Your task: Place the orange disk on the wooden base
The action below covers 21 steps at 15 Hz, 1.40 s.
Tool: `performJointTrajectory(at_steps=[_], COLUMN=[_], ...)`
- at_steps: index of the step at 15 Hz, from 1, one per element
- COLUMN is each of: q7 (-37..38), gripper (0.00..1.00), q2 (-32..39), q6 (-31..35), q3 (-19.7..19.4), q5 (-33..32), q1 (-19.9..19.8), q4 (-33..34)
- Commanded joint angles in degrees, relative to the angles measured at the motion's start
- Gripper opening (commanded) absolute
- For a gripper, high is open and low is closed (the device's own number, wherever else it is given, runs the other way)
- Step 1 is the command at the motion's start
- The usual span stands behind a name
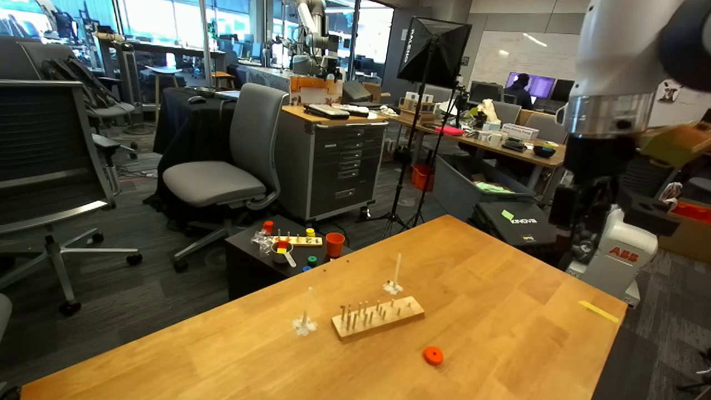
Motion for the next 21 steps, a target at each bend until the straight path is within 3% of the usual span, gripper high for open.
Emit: performJointTrajectory(at_steps=[1,6,10,15,21], q7=[7.4,11.9,13.3,14.5,15.9], gripper=[1.0,1.0,1.0,1.0,1.0], q2=[13.6,29.1,37.4,44.1,48.6], q6=[8.0,12.7,13.4,13.1,13.4], q3=[-1.0,-3.0,-4.4,-5.4,-6.1], q5=[0.1,1.8,4.8,7.2,8.1], q1=[2.2,6.8,10.1,12.7,14.8], q4=[5.6,14.4,22.4,29.7,34.0])
